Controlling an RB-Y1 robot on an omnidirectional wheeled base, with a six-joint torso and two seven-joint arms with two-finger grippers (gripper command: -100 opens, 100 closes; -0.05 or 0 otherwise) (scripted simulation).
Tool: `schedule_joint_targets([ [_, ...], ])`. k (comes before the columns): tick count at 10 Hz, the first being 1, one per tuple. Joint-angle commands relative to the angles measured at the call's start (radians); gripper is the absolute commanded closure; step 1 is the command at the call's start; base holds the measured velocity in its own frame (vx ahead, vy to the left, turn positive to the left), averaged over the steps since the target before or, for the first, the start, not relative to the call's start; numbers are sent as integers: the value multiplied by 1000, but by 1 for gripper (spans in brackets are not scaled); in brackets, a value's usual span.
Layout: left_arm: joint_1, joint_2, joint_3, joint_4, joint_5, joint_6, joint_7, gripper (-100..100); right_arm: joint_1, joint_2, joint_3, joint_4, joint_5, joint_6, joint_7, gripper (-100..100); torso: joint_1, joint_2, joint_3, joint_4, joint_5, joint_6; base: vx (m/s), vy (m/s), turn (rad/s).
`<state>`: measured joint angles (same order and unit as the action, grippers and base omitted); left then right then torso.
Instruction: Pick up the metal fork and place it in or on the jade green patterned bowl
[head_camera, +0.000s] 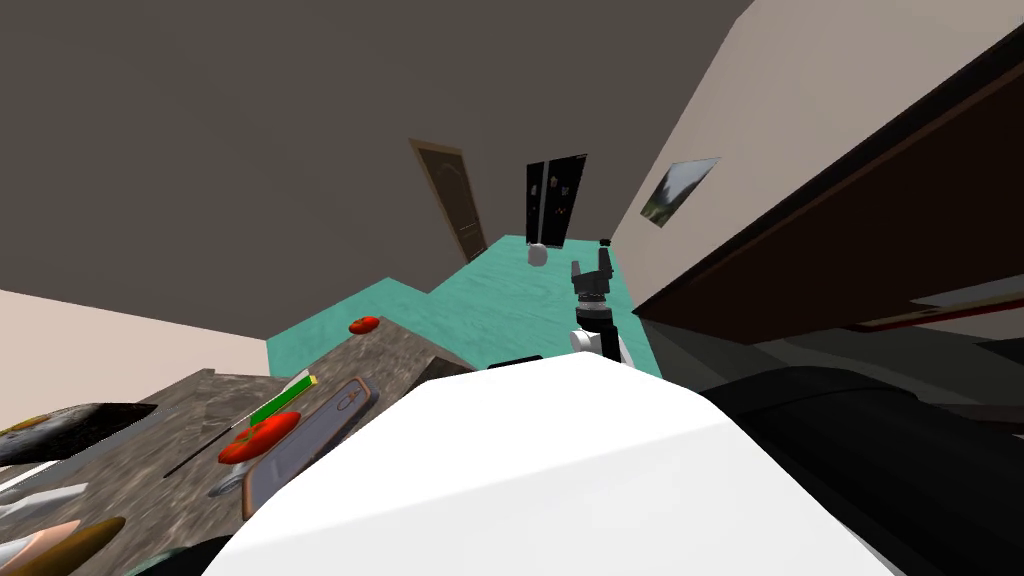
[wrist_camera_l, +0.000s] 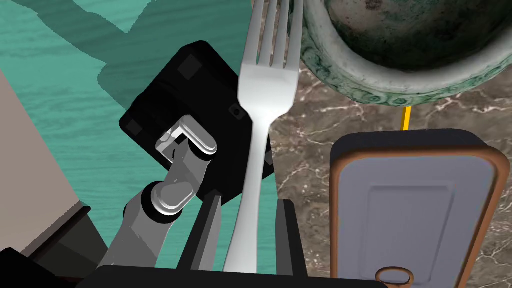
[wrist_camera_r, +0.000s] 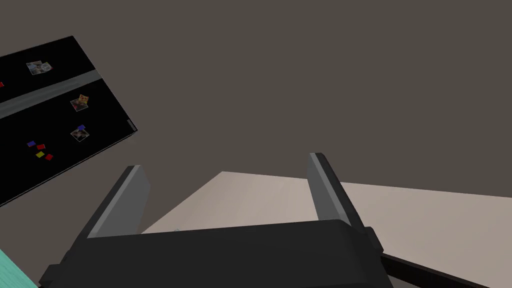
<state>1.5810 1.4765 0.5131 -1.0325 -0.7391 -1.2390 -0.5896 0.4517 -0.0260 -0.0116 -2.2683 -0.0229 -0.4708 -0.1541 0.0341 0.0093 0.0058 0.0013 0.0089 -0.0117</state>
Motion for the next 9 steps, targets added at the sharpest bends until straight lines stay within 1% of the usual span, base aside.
schedule_joint_targets([
  [1, -20, 15, -15, 45, 12, -42, 39, 100, 0, 0, 0, 0, 0, 0, 0, 0, 0, 0, 0, 0, 0, 0, -141, 106, -176],
  [2, -32, 22, -23, 70, 17, -66, 58, 100, 0, 0, 0, 0, 0, 0, 0, 0, 1, -2, -1, 0, 0, 0, -121, 107, -120],
  [4, -55, 35, -35, 113, 24, -107, 92, 100, 0, 0, 0, 0, 0, 0, 0, 0, 2, -7, -4, -1, 0, 0, -70, 132, -98],
  [7, -83, 49, -44, 164, 30, -156, 132, 100, 0, 0, 0, 0, 0, 0, 0, 0, 2, -9, -5, -2, 1, 0, -63, 132, -69],
  [8, -72, 46, -38, 149, 29, -143, 122, 100, 0, 0, 0, 0, 0, 0, 0, 0, 3, -10, -6, -2, 0, 0, -24, 72, -22],
  [9, -72, 47, -37, 151, 29, -146, 126, -100, 1, 0, 0, 0, 0, 0, 0, 0, -1, -12, -7, -2, 1, 0, -5, 14, -1],
])
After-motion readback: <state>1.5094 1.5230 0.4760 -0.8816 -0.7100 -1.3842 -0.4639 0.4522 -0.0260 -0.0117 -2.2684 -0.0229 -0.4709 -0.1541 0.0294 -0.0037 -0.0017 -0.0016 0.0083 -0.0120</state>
